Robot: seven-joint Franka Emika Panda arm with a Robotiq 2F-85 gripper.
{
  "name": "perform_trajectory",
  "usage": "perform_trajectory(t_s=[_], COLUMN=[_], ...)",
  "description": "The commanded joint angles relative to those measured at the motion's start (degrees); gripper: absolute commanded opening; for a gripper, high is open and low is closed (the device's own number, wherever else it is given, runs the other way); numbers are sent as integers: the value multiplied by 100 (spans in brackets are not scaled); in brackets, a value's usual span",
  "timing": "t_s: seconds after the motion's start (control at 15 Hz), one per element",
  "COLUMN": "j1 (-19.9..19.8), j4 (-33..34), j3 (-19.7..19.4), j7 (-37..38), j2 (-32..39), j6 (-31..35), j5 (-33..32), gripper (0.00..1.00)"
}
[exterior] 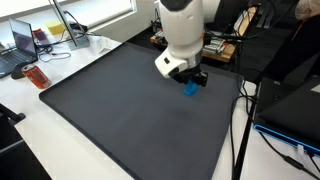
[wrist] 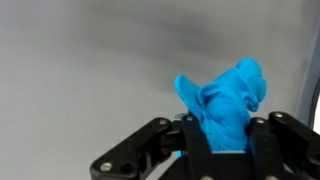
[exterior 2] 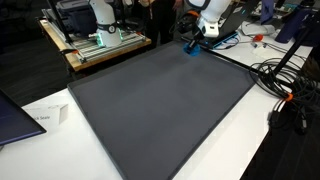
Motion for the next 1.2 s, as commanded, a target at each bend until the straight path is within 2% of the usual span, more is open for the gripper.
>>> perform_trajectory(t_s=[0.0, 0.27, 0.53, 0.8, 0.93, 1.0, 1.13], j1=[-298, -533, -640, -760, -884, -795, -810], j4=[-1379, -2465, -3363, -3976, -4177, -3799, -3878], j3=[-21, -103, -235, -321, -256, -306, -301], j7=[99, 194, 468, 1101, 1503, 1158, 1189], j2=[-1420, -2719, -3995, -4981, -5305, -4833, -4972], j6=[852, 1679, 2212, 2660, 2977, 2655, 2660], j5=[452, 855, 1155, 1086, 969, 981, 977], gripper=[1, 1, 1, 1, 1, 1, 3])
